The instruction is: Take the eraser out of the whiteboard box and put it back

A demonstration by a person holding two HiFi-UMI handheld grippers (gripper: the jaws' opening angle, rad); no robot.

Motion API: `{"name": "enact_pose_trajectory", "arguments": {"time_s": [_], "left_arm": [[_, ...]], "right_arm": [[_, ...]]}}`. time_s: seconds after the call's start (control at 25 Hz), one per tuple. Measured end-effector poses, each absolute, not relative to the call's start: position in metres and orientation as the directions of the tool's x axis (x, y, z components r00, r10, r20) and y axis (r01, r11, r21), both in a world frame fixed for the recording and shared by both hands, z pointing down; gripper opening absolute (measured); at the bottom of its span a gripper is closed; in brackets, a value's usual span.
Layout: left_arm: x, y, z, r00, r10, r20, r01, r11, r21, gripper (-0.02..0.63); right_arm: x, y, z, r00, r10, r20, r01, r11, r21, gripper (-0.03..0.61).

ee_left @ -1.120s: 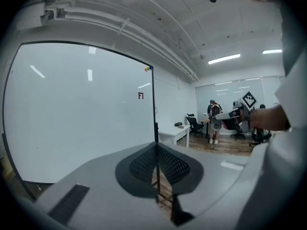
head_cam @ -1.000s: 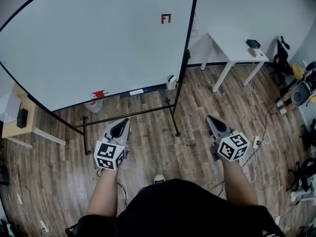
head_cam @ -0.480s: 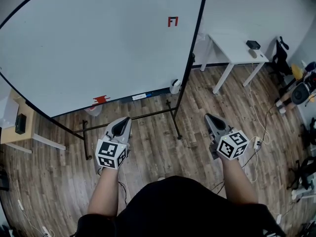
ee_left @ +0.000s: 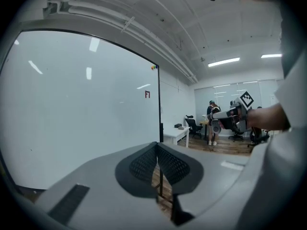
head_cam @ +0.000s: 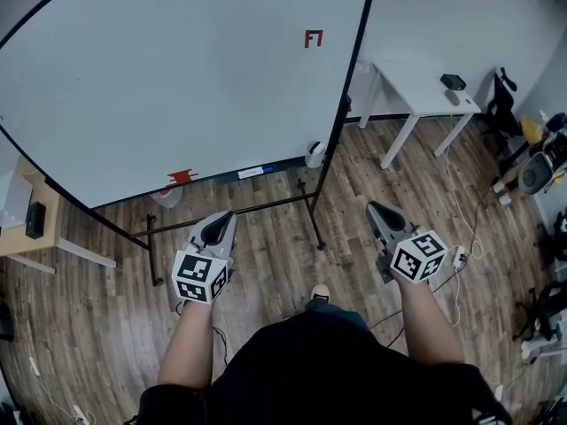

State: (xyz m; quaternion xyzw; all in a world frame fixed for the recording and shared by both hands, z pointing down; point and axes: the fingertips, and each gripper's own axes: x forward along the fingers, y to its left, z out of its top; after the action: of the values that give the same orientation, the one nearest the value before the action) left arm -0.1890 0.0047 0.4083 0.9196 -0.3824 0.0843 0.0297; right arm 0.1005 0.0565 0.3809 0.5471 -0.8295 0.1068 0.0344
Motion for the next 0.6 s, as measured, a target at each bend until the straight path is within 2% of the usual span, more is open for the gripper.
{"name": "enact_pose_trajectory", "arguments": {"time_s": [0.6], "left_arm": [[-0.167, -0.034, 0.416, 0.658, -0.725, 0.202, -0.736, -0.677, -0.031, 0.009]], "right_arm": [[0.126, -0.009, 0.394, -0.452, -0.877, 0.160, -0.889, 0.430, -0.157, 0.018]]}}
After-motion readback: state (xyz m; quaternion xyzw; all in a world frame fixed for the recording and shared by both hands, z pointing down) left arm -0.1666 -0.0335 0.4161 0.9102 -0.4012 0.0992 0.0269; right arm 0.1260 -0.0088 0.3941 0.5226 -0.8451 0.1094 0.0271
